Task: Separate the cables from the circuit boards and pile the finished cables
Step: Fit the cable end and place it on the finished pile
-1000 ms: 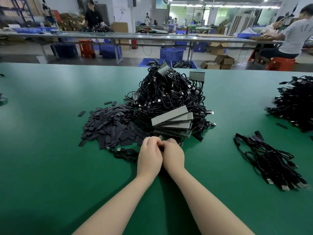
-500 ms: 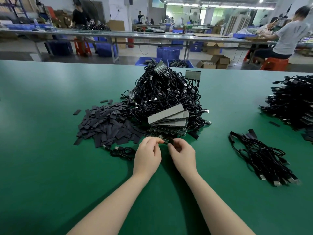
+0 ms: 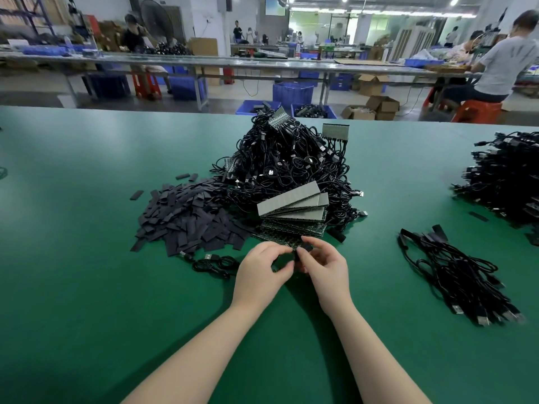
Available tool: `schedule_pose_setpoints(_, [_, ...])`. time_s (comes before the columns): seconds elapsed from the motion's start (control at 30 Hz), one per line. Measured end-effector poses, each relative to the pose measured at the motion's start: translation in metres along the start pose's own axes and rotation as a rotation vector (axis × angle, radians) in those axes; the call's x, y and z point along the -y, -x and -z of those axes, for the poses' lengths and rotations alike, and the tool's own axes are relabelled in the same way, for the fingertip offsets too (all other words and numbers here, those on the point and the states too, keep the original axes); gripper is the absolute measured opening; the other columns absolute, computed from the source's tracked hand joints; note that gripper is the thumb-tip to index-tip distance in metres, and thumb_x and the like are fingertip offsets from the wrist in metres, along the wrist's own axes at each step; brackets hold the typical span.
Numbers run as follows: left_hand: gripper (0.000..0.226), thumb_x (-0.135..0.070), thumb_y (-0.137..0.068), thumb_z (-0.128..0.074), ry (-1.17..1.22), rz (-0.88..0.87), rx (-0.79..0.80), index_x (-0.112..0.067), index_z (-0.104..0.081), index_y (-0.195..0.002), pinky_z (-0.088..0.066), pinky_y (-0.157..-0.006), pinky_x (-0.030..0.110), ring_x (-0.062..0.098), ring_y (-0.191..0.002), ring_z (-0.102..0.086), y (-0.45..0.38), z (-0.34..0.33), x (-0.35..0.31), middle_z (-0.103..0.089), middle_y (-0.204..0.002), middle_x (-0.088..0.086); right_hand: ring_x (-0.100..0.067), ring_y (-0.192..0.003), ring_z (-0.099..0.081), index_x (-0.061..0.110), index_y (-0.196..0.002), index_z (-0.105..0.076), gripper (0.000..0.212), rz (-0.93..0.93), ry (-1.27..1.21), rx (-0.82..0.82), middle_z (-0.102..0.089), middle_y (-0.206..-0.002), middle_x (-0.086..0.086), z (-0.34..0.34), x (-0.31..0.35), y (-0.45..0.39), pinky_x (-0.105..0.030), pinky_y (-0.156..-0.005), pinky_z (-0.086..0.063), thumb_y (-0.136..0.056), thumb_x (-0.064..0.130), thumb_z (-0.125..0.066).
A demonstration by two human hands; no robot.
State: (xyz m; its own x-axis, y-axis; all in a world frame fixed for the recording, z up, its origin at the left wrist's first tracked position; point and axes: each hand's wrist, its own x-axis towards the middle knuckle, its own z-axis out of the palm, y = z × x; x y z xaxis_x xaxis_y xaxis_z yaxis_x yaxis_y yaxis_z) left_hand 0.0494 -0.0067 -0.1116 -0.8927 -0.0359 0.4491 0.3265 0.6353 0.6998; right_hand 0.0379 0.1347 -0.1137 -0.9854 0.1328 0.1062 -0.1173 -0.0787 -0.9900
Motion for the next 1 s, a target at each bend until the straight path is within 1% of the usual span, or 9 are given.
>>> schedule_pose_setpoints(0.17, [0.028,-0.030,-0.078,-0.073,0.010,-0.003,0.026,-0.029,-0.072,-0.106,-0.048,-0.083,0.020,-0.001,-0.097,-0.056,0.001,0.000,0.000,-0.061,-0.099,-0.020,-0.015,-0.063,-0.061,0.026,-0.100,-0.073,0.020,-0.012,0.046,-0.037,-0.061,-0.070,-0.003,-0.002,0.000,0.000,-0.031,-0.066,-0.052,-0.087,0.011,-0.075])
schedule_pose_setpoints(0.23, [0.032,-0.031,-0.078,-0.073,0.006,0.008,0.053,-0.028,-0.072,-0.110,-0.047,-0.085,0.020,-0.002,-0.099,-0.055,0.000,0.000,0.000,-0.061,-0.102,-0.019,-0.013,-0.061,-0.060,0.025,-0.099,-0.073,0.018,-0.022,0.045,-0.033,-0.059,-0.066,0.000,-0.002,0.001,0.000,-0.030,-0.066,-0.052,-0.086,0.012,-0.076])
schedule_pose_setpoints(0.4, [0.030,-0.030,-0.084,-0.070,-0.052,0.022,0.071,-0.027,-0.071,-0.114,-0.043,-0.083,0.015,-0.001,-0.101,-0.053,-0.001,-0.001,0.001,-0.060,-0.103,-0.019,-0.009,-0.058,-0.059,0.021,-0.102,-0.073,0.020,-0.039,0.003,0.000,-0.056,-0.067,-0.002,-0.002,0.004,0.000,-0.022,-0.064,-0.051,-0.087,0.008,-0.075])
schedule_pose_setpoints(0.53, [0.028,-0.027,-0.085,-0.070,-0.007,0.053,0.036,-0.026,-0.071,-0.114,-0.044,-0.083,0.014,-0.002,-0.098,-0.054,-0.003,-0.001,0.005,-0.062,-0.104,-0.017,-0.009,-0.059,-0.056,0.016,-0.110,-0.072,0.026,-0.063,-0.062,0.100,-0.060,-0.071,-0.008,0.000,0.006,0.001,-0.017,-0.061,-0.051,-0.088,0.004,-0.073])
schedule_pose_setpoints(0.67, [0.026,-0.023,-0.085,-0.071,0.022,0.052,0.046,-0.025,-0.072,-0.111,-0.035,-0.082,0.000,-0.005,-0.098,-0.054,-0.003,0.000,0.007,-0.065,-0.106,-0.015,-0.012,-0.070,-0.064,0.020,-0.101,-0.076,0.022,-0.088,-0.057,0.203,-0.069,-0.079,-0.009,0.007,0.012,-0.001,-0.019,-0.066,-0.053,-0.086,0.004,-0.075])
schedule_pose_setpoints(0.73, [0.023,-0.022,-0.085,-0.071,0.033,0.045,0.046,-0.025,-0.074,-0.108,-0.035,-0.081,-0.001,-0.008,-0.096,-0.054,-0.003,0.000,0.007,-0.065,-0.103,-0.017,-0.013,-0.071,-0.065,0.021,-0.095,-0.077,0.020,-0.098,-0.054,0.212,-0.071,-0.079,-0.007,0.009,0.013,-0.002,-0.020,-0.067,-0.054,-0.085,0.004,-0.076])
schedule_pose_setpoints(0.8, [0.019,-0.020,-0.085,-0.071,0.055,0.041,0.032,-0.026,-0.075,-0.102,-0.036,-0.079,0.000,-0.012,-0.094,-0.054,-0.003,0.000,0.007,-0.064,-0.097,-0.021,-0.010,-0.067,-0.067,0.018,-0.090,-0.078,0.017,-0.102,-0.076,0.190,-0.074,-0.076,-0.004,0.008,0.013,-0.001,-0.018,-0.064,-0.053,-0.083,0.003,-0.077])
schedule_pose_setpoints(0.9, [0.017,-0.021,-0.084,-0.071,0.067,0.040,0.031,-0.029,-0.075,-0.099,-0.038,-0.076,0.001,-0.011,-0.094,-0.055,-0.002,-0.001,0.006,-0.063,-0.093,-0.025,-0.007,-0.065,-0.068,0.016,-0.084,-0.077,0.012,-0.094,-0.073,0.135,-0.075,-0.074,-0.001,0.007,0.011,0.001,-0.015,-0.063,-0.052,-0.082,0.004,-0.079])
schedule_pose_setpoints(1.0, [0.021,-0.024,-0.082,-0.072,0.067,0.058,0.049,-0.032,-0.074,-0.101,-0.037,-0.078,0.000,-0.011,-0.097,-0.054,-0.003,-0.001,0.006,-0.062,-0.095,-0.025,-0.006,-0.063,-0.067,0.015,-0.083,-0.077,0.009,-0.097,-0.069,0.090,-0.074,-0.071,0.000,0.006,0.010,0.001,-0.016,-0.061,-0.052,-0.083,0.006,-0.078])
